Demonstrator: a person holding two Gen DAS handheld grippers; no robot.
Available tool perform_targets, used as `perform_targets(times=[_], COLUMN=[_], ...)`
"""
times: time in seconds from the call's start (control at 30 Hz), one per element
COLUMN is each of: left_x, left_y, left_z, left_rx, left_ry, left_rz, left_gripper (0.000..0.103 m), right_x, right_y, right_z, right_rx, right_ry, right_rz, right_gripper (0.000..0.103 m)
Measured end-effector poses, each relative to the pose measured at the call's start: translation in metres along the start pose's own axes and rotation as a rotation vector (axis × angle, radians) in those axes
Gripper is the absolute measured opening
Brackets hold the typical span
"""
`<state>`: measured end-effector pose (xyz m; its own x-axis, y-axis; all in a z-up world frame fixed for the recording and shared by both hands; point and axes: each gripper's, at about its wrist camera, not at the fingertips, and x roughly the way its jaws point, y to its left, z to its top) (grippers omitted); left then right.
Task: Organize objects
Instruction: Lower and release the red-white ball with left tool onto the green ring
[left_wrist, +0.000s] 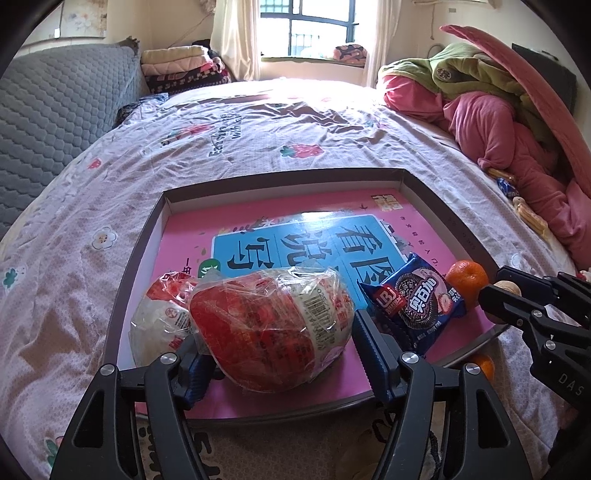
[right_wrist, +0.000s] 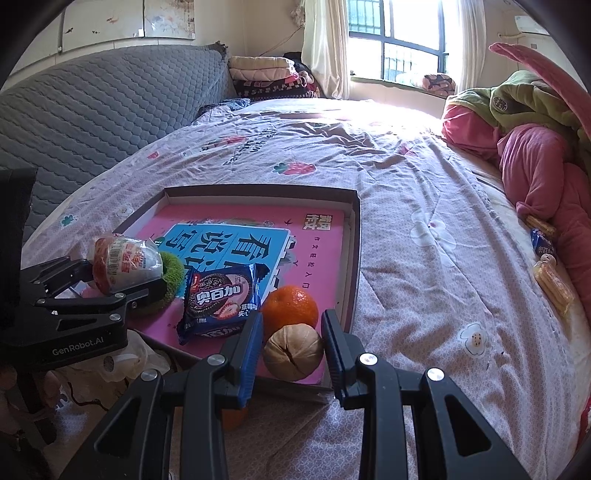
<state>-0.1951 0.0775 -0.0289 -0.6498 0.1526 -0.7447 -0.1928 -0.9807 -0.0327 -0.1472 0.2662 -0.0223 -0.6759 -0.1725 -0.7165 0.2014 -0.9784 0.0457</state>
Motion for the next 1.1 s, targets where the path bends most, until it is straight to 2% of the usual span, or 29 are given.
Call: perform_targets(times=[0.47, 1.1], left_x=[-0.008, -0.034], left_y=[0.006, 0.012], left_z=[0.004, 0.015], left_rx=[-0.019, -0.039], left_ry=[-0.017, -0.063], left_rz=[0.018, 0.040], left_gripper=[0.073, 0.074], right_x=[0.000, -0.010], right_y=[0.000, 0.002], right_z=[0.001, 0.003], right_rx=[0.012, 0.023], right_ry=[0.006, -0.017], right_rz=[0.014, 0.043], right_gripper=[0.034, 0.045])
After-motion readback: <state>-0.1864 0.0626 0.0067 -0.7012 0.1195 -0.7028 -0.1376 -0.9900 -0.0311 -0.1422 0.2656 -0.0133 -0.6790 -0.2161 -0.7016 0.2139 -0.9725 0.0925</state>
